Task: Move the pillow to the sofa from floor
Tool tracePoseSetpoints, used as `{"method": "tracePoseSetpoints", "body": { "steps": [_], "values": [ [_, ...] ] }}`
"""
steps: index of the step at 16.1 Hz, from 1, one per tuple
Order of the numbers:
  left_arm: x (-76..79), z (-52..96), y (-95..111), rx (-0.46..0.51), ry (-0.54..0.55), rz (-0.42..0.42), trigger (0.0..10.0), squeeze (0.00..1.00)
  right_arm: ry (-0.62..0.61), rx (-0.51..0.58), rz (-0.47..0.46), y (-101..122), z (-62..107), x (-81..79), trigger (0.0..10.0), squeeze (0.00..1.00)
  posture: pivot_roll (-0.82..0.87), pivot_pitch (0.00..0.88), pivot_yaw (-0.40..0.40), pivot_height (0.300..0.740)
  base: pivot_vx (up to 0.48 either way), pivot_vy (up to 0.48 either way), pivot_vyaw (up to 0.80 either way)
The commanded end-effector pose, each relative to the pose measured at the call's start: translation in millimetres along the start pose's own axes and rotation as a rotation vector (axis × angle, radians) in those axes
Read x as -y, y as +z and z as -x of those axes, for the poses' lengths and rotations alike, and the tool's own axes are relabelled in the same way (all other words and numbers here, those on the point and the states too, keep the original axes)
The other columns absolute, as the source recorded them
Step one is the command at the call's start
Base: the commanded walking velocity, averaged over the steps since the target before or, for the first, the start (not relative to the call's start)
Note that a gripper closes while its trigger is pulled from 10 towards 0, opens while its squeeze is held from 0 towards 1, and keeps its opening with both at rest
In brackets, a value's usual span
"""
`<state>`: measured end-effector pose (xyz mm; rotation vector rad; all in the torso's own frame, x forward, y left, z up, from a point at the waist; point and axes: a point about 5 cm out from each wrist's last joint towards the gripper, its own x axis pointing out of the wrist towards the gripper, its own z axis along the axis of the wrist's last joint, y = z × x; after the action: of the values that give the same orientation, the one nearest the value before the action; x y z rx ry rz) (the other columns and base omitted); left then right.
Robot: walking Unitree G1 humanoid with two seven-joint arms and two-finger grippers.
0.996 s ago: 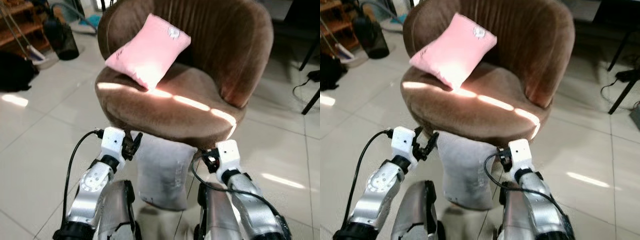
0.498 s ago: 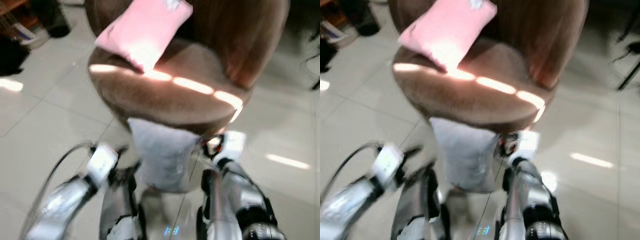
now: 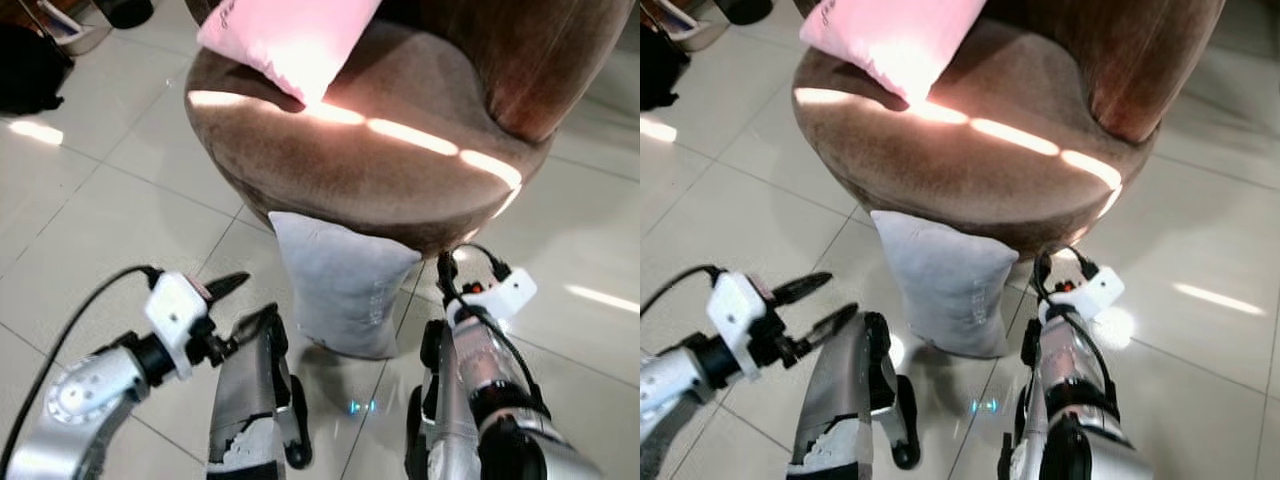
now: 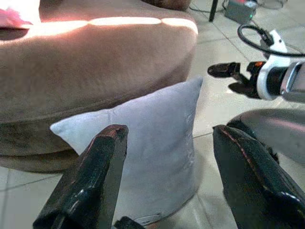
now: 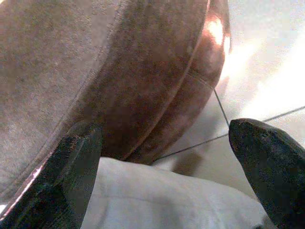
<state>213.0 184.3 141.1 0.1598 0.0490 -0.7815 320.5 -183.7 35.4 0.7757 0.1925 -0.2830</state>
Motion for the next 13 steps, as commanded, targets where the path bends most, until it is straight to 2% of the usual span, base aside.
{"method": "tracePoseSetpoints", "body": {
  "steps": [1, 3, 4, 5, 6, 7, 9, 11, 13],
  "values": [
    [1.3, 4.2, 4.5, 0.001, -0.022, 0.023, 10.0, 0.0, -0.033, -0.015, -0.046, -8.5, 3.3, 6.2, 10.0, 1.0, 0.26, 0.325, 0.128, 0.533, 0.0, 0.0, 0.0],
    [1.6, 4.1, 11.5, 0.015, -0.021, 0.037, 10.0, 0.0, -0.022, 0.004, -0.101, -7.6, 1.5, 3.0, 10.0, 1.0, 0.28, 0.322, 0.129, 0.533, 0.0, 0.0, 0.0],
    [2.3, 4.5, 17.7, 0.019, -0.038, 0.075, 10.0, 0.0, -0.012, -0.022, -0.093, -10.9, -1.8, -6.8, 10.0, 1.0, 0.3, 0.324, 0.131, 0.533, 0.0, 0.0, 0.0],
    [2.3, 4.8, 17.8, 0.015, -0.041, 0.082, 10.0, 0.0, -0.013, -0.034, -0.079, -12.4, -2.1, -8.5, 10.0, 1.0, 0.3, 0.325, 0.13, 0.533, 0.0, 0.0, 0.0],
    [1.9, 5.2, 16.9, 0.006, -0.053, 0.115, 10.0, 0.0, -0.021, -0.07, -0.012, -17.8, -2.3, -12.6, 10.0, 0.64, 0.3, 0.325, 0.131, 0.533, 0.0, 0.0, 0.0],
    [1.3, 5.9, 17.0, -0.004, -0.067, 0.14, 10.0, 0.0, -0.019, -0.082, 0.013, -21.1, -2.4, -16.3, 10.0, 0.0, 0.3, 0.325, 0.133, 0.533, 0.0, 0.0, 0.0],
    [1.5, 6.8, 17.8, -0.018, -0.088, 0.151, 10.0, 0.0, 0.003, -0.084, 0.016, -23.1, -2.7, -21.7, 10.0, 0.0, 0.32, 0.322, 0.139, 0.533, 0.0, 0.0, 0.0],
    [3.0, 9.2, 19.6, -0.034, -0.098, 0.153, 10.0, 0.0, 0.003, -0.095, 0.127, -26.7, -2.2, -25.6, 10.0, 0.0, 0.33, 0.317, 0.14, 0.533, 0.0, 0.0, 0.0],
    [3.4, 11.8, 21.7, -0.045, -0.096, 0.153, 10.0, 0.0, -0.057, -0.08, 0.165, -24.0, -2.3, -19.7, 10.0, 0.0, 0.35, 0.313, 0.143, 0.533, 0.0, 0.0, 0.0]
  ]
}}
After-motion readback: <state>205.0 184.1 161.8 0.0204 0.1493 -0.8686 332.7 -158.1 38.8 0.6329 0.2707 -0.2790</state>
